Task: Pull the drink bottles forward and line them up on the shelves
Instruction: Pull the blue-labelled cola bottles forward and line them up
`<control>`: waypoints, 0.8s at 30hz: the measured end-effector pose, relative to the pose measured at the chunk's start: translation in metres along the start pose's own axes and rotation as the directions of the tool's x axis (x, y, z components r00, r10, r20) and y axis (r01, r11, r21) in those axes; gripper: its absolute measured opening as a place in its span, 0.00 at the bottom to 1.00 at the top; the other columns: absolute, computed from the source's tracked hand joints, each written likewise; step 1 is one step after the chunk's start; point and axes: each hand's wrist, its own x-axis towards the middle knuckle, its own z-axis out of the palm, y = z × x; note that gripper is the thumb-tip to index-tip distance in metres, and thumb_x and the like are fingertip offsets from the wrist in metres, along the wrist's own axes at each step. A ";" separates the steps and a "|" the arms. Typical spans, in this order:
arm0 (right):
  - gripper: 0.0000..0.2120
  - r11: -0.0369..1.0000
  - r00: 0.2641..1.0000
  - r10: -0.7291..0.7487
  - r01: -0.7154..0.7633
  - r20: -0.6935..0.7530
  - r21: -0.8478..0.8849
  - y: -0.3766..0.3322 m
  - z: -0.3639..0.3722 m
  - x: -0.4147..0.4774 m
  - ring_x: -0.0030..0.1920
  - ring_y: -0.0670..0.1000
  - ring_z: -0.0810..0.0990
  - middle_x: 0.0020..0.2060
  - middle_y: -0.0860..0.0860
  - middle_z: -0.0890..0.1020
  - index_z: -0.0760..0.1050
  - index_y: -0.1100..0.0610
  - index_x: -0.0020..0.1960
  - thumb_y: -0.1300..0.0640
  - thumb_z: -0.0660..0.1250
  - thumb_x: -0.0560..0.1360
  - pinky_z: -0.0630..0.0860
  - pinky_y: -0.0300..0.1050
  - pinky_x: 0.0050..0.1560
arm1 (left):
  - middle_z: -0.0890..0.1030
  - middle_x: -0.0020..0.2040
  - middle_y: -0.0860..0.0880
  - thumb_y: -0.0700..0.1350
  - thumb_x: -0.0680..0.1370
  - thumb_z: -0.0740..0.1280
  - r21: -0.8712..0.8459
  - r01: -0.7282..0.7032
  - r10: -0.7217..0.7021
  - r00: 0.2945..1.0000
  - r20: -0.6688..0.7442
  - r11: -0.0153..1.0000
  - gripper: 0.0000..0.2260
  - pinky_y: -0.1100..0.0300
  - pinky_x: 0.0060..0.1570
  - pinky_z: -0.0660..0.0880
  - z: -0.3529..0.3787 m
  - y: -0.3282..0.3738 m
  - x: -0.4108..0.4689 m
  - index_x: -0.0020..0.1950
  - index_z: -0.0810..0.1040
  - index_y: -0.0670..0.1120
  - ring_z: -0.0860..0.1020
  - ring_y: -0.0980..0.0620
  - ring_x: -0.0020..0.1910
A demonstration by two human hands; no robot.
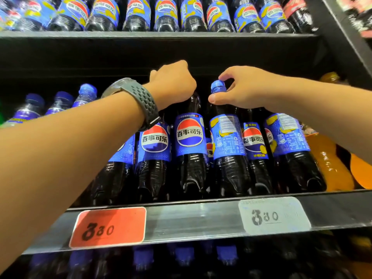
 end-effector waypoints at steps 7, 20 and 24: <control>0.36 1.000 1.000 0.011 -0.011 0.012 -0.002 0.000 0.002 0.002 0.51 0.50 0.75 0.56 0.50 0.77 0.67 0.51 0.69 0.37 0.71 0.67 0.67 0.42 0.47 | 0.78 0.51 0.47 0.47 0.76 0.60 -0.024 -0.024 0.023 1.000 -0.019 0.999 0.06 0.49 0.57 0.69 -0.002 0.007 -0.009 0.52 0.72 0.49 0.74 0.44 0.53; 0.33 0.995 0.999 -0.037 0.036 0.009 0.093 0.002 0.005 -0.001 0.51 0.50 0.74 0.53 0.49 0.76 0.69 0.52 0.66 0.39 0.73 0.66 0.67 0.42 0.42 | 0.78 0.55 0.43 0.48 0.79 0.57 0.120 0.023 -0.023 1.000 -0.002 0.993 0.11 0.50 0.56 0.65 0.003 0.005 -0.014 0.59 0.72 0.47 0.73 0.42 0.54; 0.36 0.994 0.997 -0.079 0.078 -0.010 -0.078 0.003 0.003 0.003 0.55 0.53 0.74 0.59 0.52 0.75 0.70 0.54 0.65 0.34 0.70 0.65 0.69 0.45 0.48 | 0.78 0.56 0.44 0.51 0.78 0.59 0.154 -0.003 -0.003 0.999 0.042 0.988 0.12 0.49 0.58 0.67 -0.001 0.005 -0.012 0.59 0.73 0.48 0.74 0.42 0.56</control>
